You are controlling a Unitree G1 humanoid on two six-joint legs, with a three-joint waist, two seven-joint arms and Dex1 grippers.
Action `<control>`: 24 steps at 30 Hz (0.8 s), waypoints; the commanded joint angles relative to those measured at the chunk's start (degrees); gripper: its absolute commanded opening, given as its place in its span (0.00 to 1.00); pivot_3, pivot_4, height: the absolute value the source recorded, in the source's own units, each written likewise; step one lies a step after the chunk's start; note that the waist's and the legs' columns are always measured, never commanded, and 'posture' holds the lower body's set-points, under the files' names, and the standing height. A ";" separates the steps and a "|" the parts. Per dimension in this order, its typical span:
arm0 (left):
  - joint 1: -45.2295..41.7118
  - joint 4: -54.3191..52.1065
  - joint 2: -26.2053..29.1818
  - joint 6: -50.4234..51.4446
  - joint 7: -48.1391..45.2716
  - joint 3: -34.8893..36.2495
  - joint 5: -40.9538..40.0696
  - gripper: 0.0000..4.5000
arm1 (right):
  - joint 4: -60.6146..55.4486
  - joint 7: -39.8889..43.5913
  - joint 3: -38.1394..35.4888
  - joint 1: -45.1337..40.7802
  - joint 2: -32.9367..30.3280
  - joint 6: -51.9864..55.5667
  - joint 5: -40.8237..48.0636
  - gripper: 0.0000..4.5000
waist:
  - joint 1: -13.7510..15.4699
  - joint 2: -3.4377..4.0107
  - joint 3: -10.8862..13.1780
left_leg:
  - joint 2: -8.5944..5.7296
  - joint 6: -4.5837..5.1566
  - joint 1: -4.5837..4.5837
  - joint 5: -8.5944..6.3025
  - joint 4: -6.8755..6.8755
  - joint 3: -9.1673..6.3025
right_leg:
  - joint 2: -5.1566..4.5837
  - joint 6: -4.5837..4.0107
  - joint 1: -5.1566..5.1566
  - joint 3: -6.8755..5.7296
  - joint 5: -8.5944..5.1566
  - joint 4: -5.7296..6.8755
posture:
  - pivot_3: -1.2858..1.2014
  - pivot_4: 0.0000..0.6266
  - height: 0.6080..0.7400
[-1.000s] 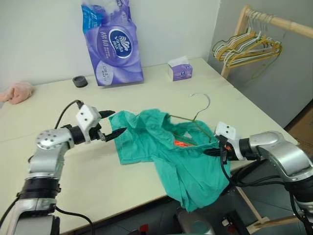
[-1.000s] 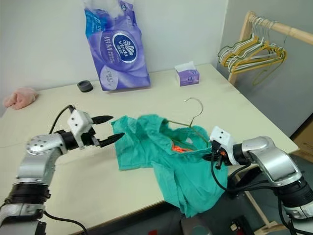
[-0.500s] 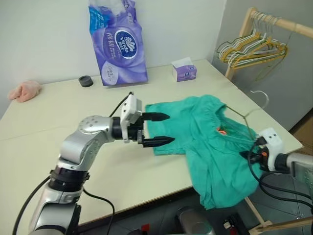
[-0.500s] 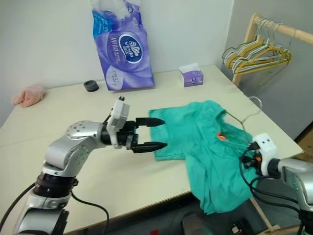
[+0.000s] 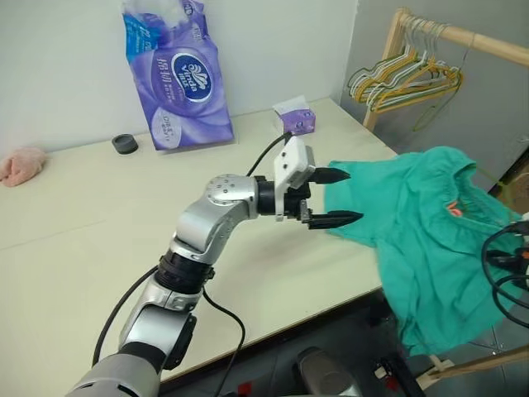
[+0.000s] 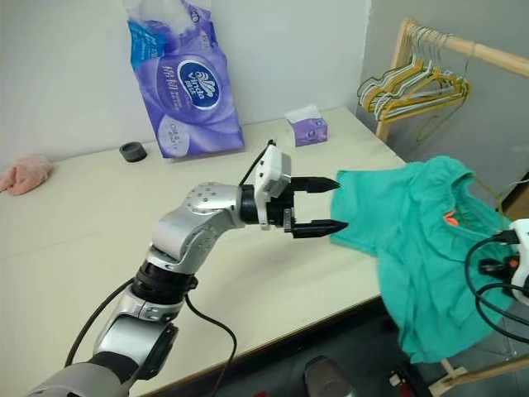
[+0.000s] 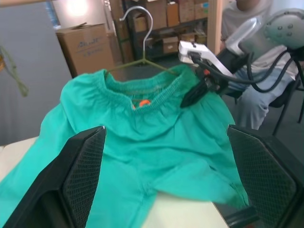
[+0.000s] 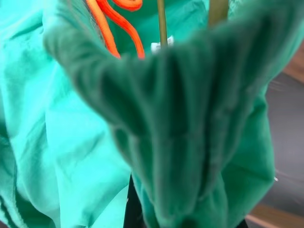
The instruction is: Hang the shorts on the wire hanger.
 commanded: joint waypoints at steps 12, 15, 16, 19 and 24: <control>-10.16 6.91 -8.27 -5.07 4.35 0.76 4.46 0.95 | 11.07 -3.01 -2.28 -8.73 -10.10 -10.58 -4.82 0.00 | -3.92 0.41 1.25 | -0.22 0.30 0.23 -0.21 -0.08 0.64 | -0.20 0.32 0.18 0.25 -0.19 -0.20 | 0.28 0.21 1.00; -10.85 7.39 -9.17 -5.42 4.84 0.57 5.27 0.95 | 14.46 -3.21 0.04 -12.53 -12.04 -12.61 -5.50 0.00 | -4.82 0.24 1.53 | -0.35 0.62 0.37 -0.41 -0.11 0.84 | -0.28 0.55 0.27 0.49 -0.32 -0.20 | 0.28 0.22 1.00; -10.96 7.48 -9.37 -5.55 5.01 0.48 5.60 0.95 | 15.52 -3.25 0.62 -13.37 -12.51 -13.32 -5.68 0.00 | -4.88 0.06 1.65 | -0.32 0.65 0.42 -0.43 -0.13 0.85 | -0.25 0.56 0.29 0.54 -0.33 -0.20 | 0.28 0.23 1.00; -11.44 8.20 -10.50 -6.22 6.11 -0.02 6.78 0.95 | 23.31 -4.58 4.34 -19.65 -14.55 -18.07 -7.19 0.00 | -5.07 -0.23 2.19 | -0.27 0.65 0.77 -0.48 -0.16 1.01 | -0.22 0.56 0.54 0.98 -0.33 -0.20 | 0.28 0.24 1.00; -11.57 7.43 -11.89 -7.03 7.08 -0.66 8.32 0.95 | 40.55 -3.64 12.53 -33.27 -16.66 -23.49 -9.29 0.00 | -5.45 0.21 3.34 | -0.32 0.69 1.16 -0.71 -0.09 1.43 | -0.31 0.71 1.14 1.35 -0.25 -0.82 | 0.29 0.26 1.00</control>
